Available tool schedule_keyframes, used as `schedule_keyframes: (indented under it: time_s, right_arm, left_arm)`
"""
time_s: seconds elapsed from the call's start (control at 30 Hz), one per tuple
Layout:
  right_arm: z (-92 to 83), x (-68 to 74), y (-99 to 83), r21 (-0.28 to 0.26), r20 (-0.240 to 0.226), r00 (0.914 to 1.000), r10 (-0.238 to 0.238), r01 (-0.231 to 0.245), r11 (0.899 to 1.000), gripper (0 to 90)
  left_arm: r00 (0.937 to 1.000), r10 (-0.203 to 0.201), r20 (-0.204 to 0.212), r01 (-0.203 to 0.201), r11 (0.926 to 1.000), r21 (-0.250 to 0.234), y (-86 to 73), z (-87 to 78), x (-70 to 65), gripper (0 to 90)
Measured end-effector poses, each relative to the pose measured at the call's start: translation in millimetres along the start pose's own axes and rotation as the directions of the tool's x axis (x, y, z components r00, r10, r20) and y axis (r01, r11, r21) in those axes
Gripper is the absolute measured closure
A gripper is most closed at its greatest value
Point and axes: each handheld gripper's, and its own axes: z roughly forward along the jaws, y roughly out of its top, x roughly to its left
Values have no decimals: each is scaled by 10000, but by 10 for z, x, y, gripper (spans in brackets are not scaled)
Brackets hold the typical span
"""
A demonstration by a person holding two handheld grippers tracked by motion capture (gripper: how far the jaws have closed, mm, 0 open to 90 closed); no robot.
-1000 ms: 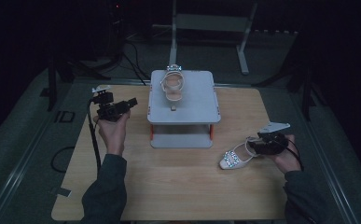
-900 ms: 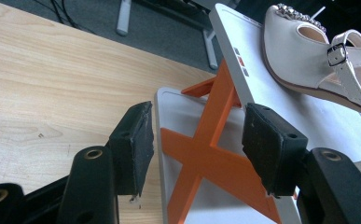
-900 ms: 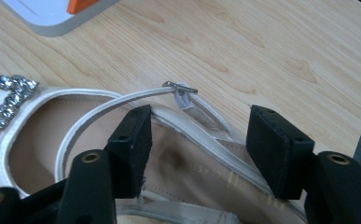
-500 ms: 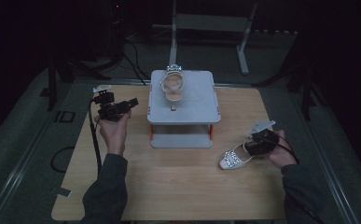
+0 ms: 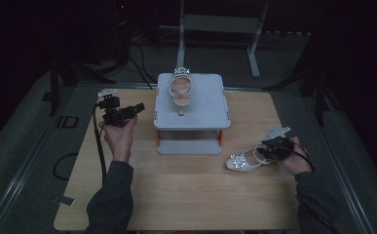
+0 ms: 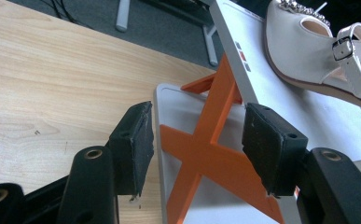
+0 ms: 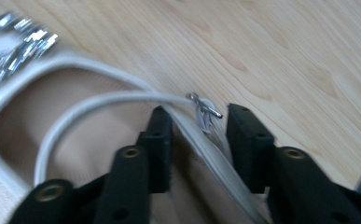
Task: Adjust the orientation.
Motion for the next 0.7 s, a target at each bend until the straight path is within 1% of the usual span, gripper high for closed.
schedule_keyframes:
  time_s: [0.07, 0.13, 0.17, 0.2, 0.23, 0.27, 0.3, 0.37, 0.4, 0.43, 0.47, 0.5, 0.57, 0.63, 0.67, 0.7]
  right_arm:
    - [-46, -38, -53, -134, 98, 9988, 473, -472, 9988, 729]
    - [-84, -72, -88, -184, 277, 9961, 839, -834, 9963, 757]
    - [-102, -89, -106, -220, 451, 9934, 1052, -1043, 9943, 768]
    - [-120, -111, -127, -238, 640, 9879, 1414, -1401, 9898, 775]
    - [-127, -124, -139, -260, 783, 9829, 1666, -1651, 9859, 779]
    - [-128, -144, -155, -271, 996, 9757, 1952, -1934, 9807, 783]
    - [-124, -165, -168, -244, 1250, 9669, 2225, -2212, 9749, 786]
    - [-108, -198, -189, -277, 1663, 9453, 2805, -2799, 9596, 789]
    - [-102, -208, -197, -308, 1780, 9368, 3013, -3007, 9532, 789]
    - [-98, -216, -201, -325, 1829, 9300, 3187, -3182, 9475, 786]
    - [-98, -222, -200, -322, 1784, 9269, 3302, -3299, 9435, 773]
    - [-104, -228, -193, -255, 1763, 9267, 3318, -3327, 9427, 749]
    - [-129, -244, -181, -304, 1675, 9292, 3293, -3290, 9438, 690]
    - [-183, -259, -167, -607, 1511, 9350, 3209, -3153, 9471, 618]
    - [-220, -263, -151, -751, 1411, 9366, 3206, -3128, 9468, 587]
    - [-258, -263, -129, -869, 1395, 9402, 3106, -3009, 9497, 559]
  left_arm:
    - [10000, -17, -1, 17, 10000, -4, -2, 0, -1, 435]
    - [10000, -9, -1, 9, 10000, -11, 0, -3, 1, 436]
    - [10000, -8, -3, 8, 10000, -8, 0, -3, 1, 436]
    - [10000, -6, -6, 6, 10000, -15, -1, -2, 0, 436]
    - [10000, -12, -6, 12, 10000, -17, -2, -1, -1, 436]
    - [10000, -21, -7, 21, 10000, -7, -3, 1, -2, 436]
    - [10000, -12, 6, 11, 10000, 9, -4, 3, -2, 436]
    - [10000, -1, -11, 1, 10000, 5, -6, 2, -3, 436]
    - [10000, -6, -9, 6, 10000, 4, -5, 0, 2, 436]
    - [10000, -5, -27, 5, 10000, 11, -3, -3, 7, 436]
    - [10000, -8, -44, 8, 10000, 0, -1, -5, 12, 436]
    - [10000, -3, -62, 3, 10000, -3, 1, -8, 15, 436]
    - [10000, 16, -78, -16, 10000, 1, 0, -14, 18, 436]
    - [10000, -29, -67, 29, 10000, -19, -3, -15, 25, 436]
    - [10000, -42, -73, 42, 10000, -21, -5, -14, 26, 436]
    - [10000, -49, -70, 49, 10000, -13, -7, -13, 26, 436]
